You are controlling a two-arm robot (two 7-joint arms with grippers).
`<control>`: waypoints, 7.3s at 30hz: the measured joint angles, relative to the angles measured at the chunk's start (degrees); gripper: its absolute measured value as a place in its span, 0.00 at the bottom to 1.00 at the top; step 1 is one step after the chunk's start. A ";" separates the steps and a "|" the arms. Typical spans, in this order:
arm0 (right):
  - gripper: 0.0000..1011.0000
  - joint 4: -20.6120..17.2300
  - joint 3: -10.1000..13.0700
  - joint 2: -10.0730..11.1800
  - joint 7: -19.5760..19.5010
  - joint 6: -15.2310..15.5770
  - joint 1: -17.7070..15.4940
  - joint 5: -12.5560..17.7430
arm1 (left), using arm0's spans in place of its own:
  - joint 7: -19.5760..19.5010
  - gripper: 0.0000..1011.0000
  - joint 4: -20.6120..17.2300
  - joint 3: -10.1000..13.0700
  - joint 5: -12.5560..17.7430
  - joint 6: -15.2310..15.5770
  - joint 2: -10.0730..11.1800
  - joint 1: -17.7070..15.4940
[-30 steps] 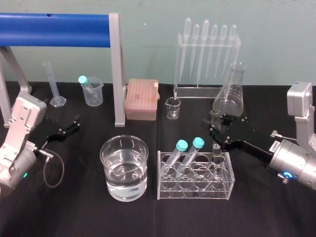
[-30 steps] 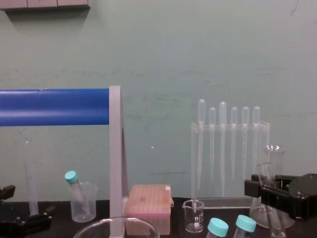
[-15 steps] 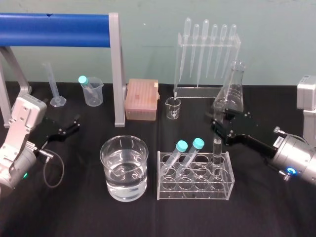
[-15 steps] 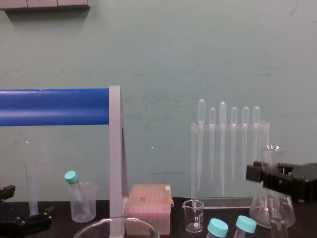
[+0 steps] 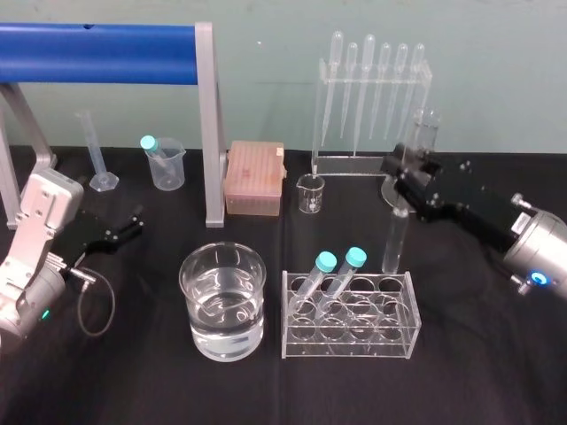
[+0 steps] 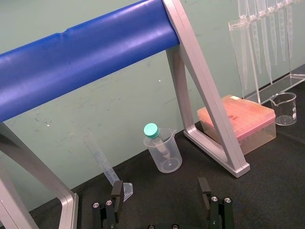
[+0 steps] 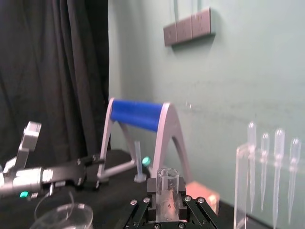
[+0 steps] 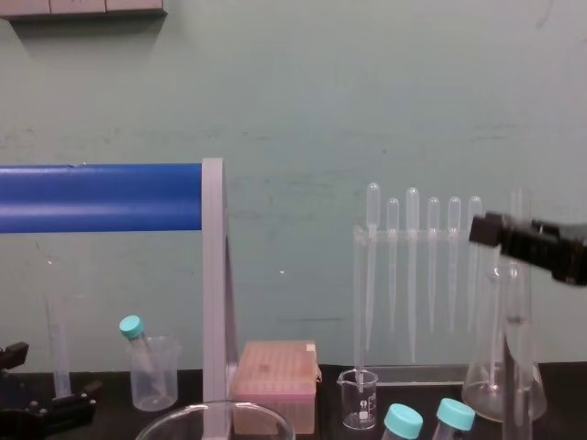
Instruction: Hold the test tube with one hand and immerse one end into the beaker, then return it to the test tube rack.
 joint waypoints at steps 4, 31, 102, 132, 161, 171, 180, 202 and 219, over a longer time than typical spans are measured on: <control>0.23 0.95 0.51 -1.11 0.41 -2.41 0.78 0.45 | 0.00 0.99 0.00 0.00 0.00 0.00 0.00 0.00; 0.23 8.26 -0.14 -5.58 1.64 -7.48 4.03 -1.67 | 0.00 0.99 0.00 0.00 0.00 0.00 0.00 0.00; 0.23 13.49 -10.48 -13.13 20.80 -6.44 18.38 4.99 | 0.00 0.99 0.00 0.00 0.00 0.00 0.00 0.00; 0.23 20.64 -20.97 -16.06 23.90 -4.39 22.43 4.28 | 0.00 0.99 0.00 0.00 0.00 0.00 0.00 0.00; 0.23 25.59 -24.17 -17.43 22.16 -3.57 24.08 -0.69 | 0.00 0.99 0.00 0.00 0.00 0.00 0.00 0.00; 0.23 25.76 -24.15 -17.22 21.76 -3.12 23.64 -1.18 | 0.00 0.99 0.00 0.00 0.00 0.00 0.00 0.00; 0.23 25.73 -24.09 -17.19 21.74 -3.13 23.63 -1.19 | 0.00 0.99 0.00 0.00 0.00 0.00 0.00 0.00; 0.23 25.68 -24.07 -17.19 21.89 -3.15 23.64 -1.05 | 0.00 0.99 0.00 0.00 0.00 0.00 0.00 0.00; 0.23 25.68 -24.07 -17.19 21.96 -3.15 23.64 -1.05 | 0.00 0.99 0.00 0.00 0.00 0.00 0.00 0.00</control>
